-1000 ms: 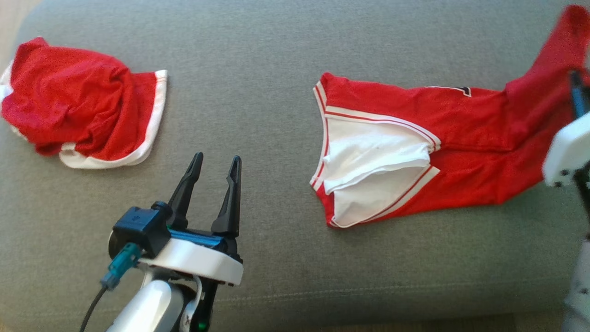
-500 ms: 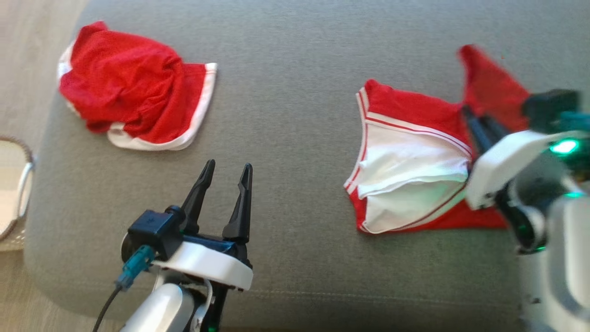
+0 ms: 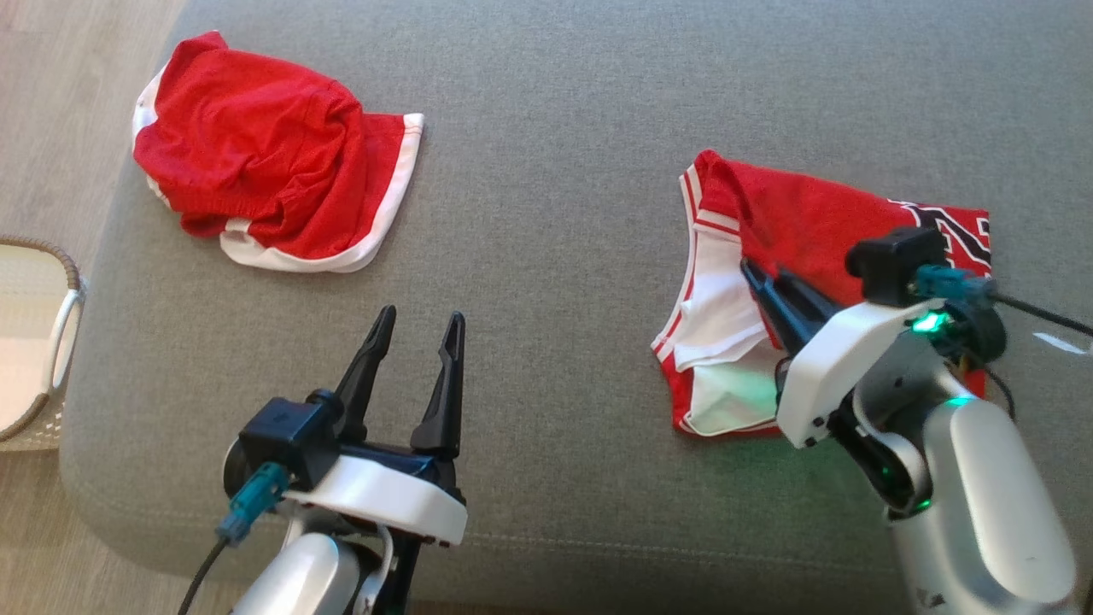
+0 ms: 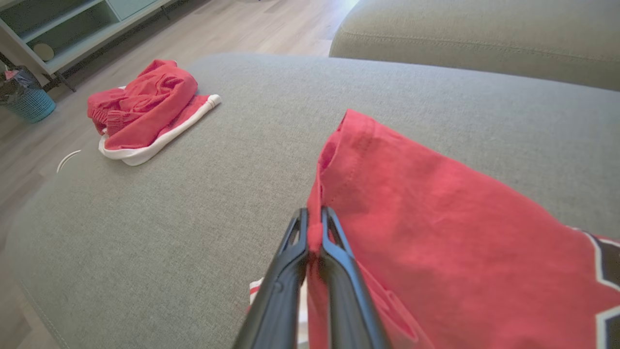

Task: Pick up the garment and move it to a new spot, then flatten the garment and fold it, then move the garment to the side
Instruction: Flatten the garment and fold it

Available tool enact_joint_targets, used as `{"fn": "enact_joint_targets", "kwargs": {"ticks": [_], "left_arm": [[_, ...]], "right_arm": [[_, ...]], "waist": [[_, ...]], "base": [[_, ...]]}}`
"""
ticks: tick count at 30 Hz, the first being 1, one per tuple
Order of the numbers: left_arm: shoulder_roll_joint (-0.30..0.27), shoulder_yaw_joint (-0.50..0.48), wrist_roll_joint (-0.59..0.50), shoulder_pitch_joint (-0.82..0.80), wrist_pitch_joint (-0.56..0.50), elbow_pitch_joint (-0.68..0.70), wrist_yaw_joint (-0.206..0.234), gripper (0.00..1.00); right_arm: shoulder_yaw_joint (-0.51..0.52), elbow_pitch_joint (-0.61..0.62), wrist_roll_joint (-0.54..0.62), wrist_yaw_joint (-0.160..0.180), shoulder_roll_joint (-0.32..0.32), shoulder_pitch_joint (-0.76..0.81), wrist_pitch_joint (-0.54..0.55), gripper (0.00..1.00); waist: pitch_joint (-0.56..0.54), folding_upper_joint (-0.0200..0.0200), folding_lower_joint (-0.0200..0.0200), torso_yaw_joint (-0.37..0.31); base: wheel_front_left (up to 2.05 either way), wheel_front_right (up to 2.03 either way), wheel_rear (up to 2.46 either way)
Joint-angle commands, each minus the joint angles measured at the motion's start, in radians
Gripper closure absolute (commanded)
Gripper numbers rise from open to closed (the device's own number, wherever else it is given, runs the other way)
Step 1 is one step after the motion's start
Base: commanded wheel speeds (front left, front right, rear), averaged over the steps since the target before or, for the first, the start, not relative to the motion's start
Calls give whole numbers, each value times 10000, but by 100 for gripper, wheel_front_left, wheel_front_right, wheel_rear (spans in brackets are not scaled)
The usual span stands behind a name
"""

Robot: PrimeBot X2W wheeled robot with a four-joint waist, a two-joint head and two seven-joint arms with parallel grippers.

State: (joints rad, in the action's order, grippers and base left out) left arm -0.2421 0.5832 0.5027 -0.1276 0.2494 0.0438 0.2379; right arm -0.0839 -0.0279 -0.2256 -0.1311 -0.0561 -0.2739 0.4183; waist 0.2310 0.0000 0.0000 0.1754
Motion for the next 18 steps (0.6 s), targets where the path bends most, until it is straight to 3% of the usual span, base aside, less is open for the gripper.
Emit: {"fn": "enact_joint_targets", "kwargs": {"ticks": [1,12,13,15,18], "left_arm": [[-26,-365,-108,-253,111,264,-10,0],[125,-363,-176,-295,119,142,-134,0],[148,-376,-184,-292,119,131,-137,0],[193,-425,-199,-299,120,104,-150,0],[231,-491,-231,-288,121,104,-163,0]], "right_arm": [[-329,255,-94,4,58,-231,-107,100],[-1138,-359,-230,4,58,-239,-247,100],[-1135,-395,-225,4,58,-243,-271,85],[-1027,-440,-209,4,58,-272,-352,0],[-895,-427,-207,4,58,-325,-502,0]], "waist": [[10,0,0,7],[157,0,0,164],[164,0,0,167],[176,0,0,150],[167,0,0,99]], "base": [[0,0,0],[0,0,0],[0,0,0],[0,0,0],[0,0,0]]}}
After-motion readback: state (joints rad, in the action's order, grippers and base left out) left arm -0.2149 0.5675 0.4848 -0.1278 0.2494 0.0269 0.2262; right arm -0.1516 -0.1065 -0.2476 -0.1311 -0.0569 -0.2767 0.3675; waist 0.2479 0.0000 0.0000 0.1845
